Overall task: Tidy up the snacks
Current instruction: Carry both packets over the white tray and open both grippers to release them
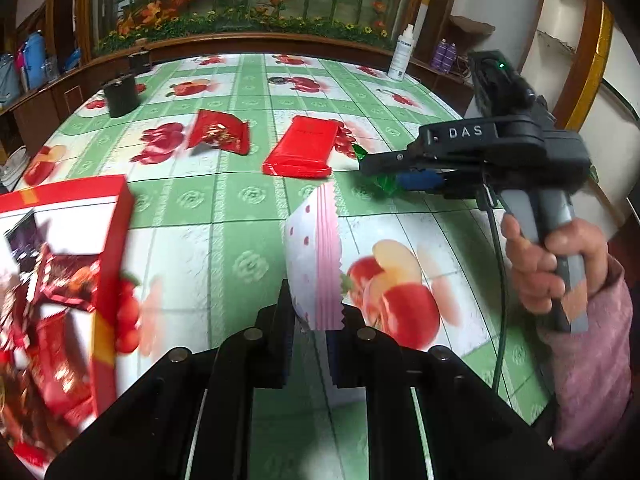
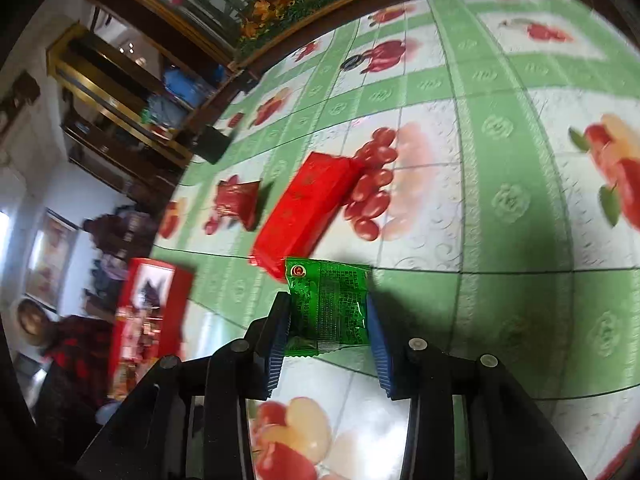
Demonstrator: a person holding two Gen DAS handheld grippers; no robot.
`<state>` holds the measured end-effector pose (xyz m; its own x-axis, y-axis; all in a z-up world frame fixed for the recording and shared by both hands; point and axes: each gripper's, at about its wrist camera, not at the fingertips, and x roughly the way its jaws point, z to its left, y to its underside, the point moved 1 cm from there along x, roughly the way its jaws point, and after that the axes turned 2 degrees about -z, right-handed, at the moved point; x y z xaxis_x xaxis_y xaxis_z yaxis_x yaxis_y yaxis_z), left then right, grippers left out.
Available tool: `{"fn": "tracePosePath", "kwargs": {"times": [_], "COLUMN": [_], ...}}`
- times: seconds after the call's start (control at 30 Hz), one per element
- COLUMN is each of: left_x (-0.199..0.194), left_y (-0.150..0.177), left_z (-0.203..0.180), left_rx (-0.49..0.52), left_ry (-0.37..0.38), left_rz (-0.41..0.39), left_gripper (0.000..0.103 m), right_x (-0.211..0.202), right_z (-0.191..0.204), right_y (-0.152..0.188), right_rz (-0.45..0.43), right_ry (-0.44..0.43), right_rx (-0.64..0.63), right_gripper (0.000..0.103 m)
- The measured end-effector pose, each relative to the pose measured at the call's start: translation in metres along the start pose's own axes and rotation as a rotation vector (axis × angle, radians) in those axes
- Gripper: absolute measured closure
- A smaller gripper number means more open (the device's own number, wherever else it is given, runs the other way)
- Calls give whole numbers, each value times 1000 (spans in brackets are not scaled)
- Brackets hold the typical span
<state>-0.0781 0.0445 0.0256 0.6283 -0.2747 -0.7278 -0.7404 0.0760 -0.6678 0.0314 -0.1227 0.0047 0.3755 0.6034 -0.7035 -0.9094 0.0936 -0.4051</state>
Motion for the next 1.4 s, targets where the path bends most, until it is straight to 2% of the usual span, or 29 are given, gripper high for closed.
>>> {"fn": "tracePosePath", "kwargs": {"times": [0.13,0.23,0.43,0.6,0.9,1.1,1.4], "left_x": [-21,-34,-51,-64,-87,-102,-112], "left_y": [7,11,12,14,15,23,39], "left_z": [2,6,17,30,70,105,155], "left_rx": [17,6,-8,-23,-83,-144,-223], "left_ry": [-52,-41,-25,-43,-112,-169,-318], "left_rz": [-42,-63,-97,-125,-176,-197,-183], "left_gripper": [92,92,92,92,92,92,92], "right_x": [3,3,-3,-5,21,43,64], "right_z": [-1,1,9,25,76,129,192], "right_y": [1,1,2,8,24,39,65], "right_rz": [19,12,-34,-75,-50,-42,-43], "right_ry": [-92,-141,-151,-158,-184,-256,-328], "right_rx": [35,43,34,-10,-85,-157,-253], "right_gripper": [65,65,65,65,65,65,65]}}
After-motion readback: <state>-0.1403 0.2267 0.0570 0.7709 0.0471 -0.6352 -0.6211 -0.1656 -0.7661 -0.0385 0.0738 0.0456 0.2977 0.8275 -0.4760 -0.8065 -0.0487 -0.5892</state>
